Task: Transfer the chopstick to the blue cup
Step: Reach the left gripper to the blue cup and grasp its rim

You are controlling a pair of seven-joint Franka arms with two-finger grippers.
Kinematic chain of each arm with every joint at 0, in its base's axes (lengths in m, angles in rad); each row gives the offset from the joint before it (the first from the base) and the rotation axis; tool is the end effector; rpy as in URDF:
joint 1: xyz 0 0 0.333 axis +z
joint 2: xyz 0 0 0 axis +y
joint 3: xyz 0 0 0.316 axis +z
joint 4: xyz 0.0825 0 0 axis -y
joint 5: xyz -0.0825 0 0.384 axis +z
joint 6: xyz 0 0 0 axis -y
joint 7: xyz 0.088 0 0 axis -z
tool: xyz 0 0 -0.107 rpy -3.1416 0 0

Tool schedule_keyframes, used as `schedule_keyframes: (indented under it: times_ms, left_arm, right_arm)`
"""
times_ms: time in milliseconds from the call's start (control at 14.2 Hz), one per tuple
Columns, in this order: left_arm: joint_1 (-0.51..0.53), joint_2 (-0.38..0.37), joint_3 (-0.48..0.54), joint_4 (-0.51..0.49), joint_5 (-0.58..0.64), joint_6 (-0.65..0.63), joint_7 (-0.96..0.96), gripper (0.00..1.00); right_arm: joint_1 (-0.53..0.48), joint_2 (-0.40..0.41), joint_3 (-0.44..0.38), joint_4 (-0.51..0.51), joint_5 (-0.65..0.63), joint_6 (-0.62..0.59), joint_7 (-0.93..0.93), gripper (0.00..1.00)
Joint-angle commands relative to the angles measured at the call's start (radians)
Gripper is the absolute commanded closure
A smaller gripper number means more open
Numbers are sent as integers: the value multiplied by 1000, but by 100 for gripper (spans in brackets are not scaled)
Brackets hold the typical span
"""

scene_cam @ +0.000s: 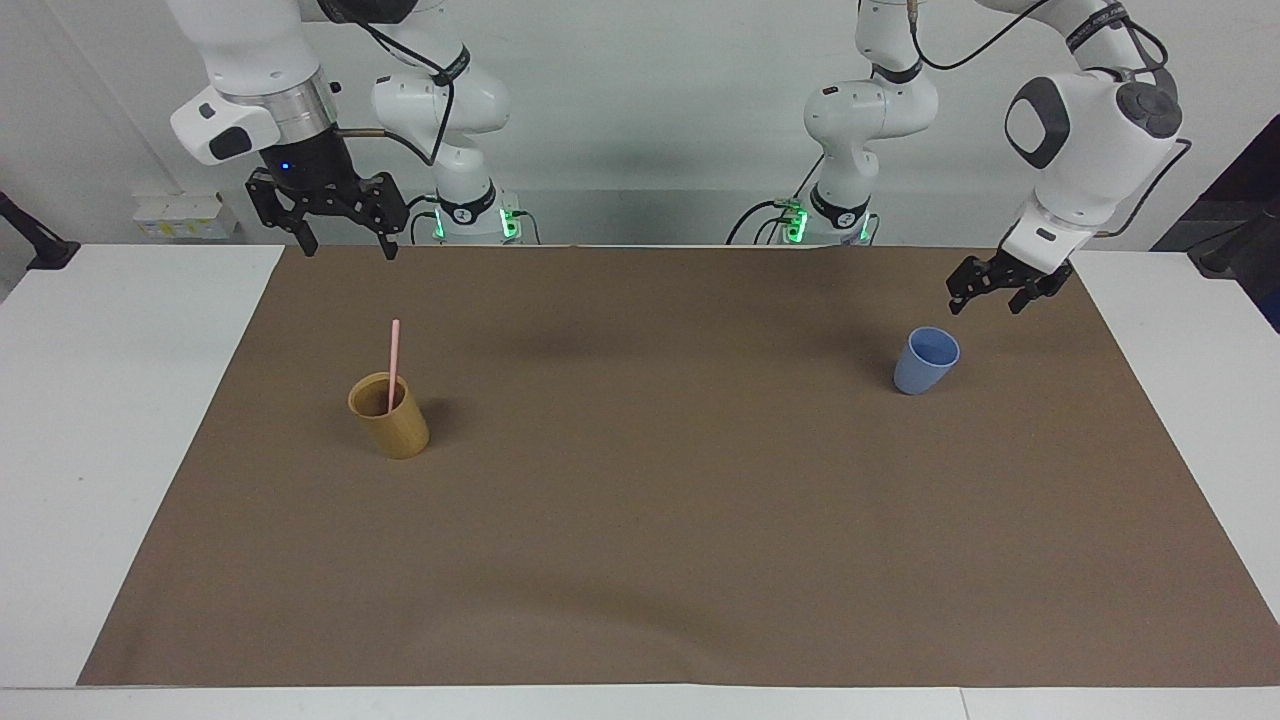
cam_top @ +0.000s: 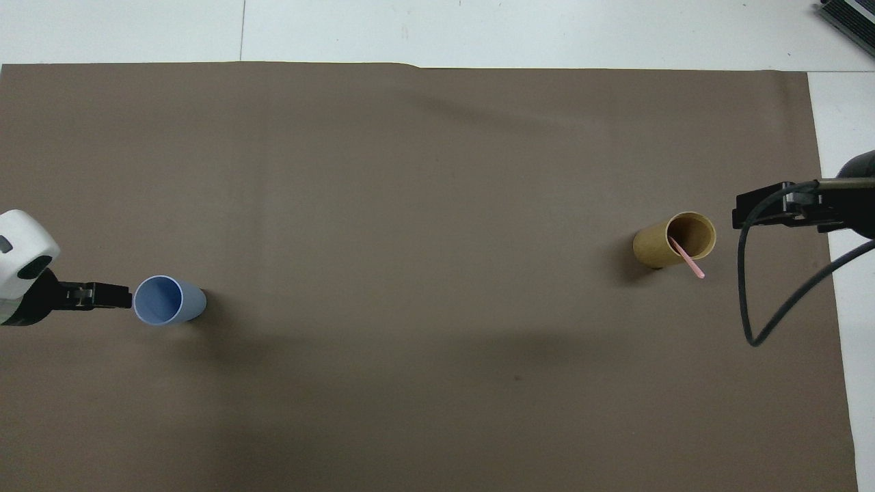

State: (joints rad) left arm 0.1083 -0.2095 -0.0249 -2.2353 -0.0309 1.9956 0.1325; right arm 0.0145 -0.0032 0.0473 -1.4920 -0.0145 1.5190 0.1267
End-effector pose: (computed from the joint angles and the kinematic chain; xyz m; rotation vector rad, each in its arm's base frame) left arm 0.4794 0.0378 0.4550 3.1149 -0.0550 -0.0430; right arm 0.5477 0.0323 0.6587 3.1278 -0.1030 0.0492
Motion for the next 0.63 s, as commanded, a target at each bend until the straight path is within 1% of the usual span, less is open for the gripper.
schedule_keyframes:
  times_ms: [0,211,281,563]
  left_arm:
    - [2,-45,-7,-145,13,142,10,0]
    - [17,-31,-7,-231,13,268,13,0]
    - [17,-24,-7,-239,13,285,15,4]
    - [19,-19,-7,-236,13,282,13,40]
  right_arm:
    - [-13,-9,5,-5,19,-5,8,0]
    - [-13,-9,5,-5,19,-5,8,0]
    - [-13,-9,5,-5,19,-3,8,0]
    - [-13,-9,5,-5,19,-3,8,0]
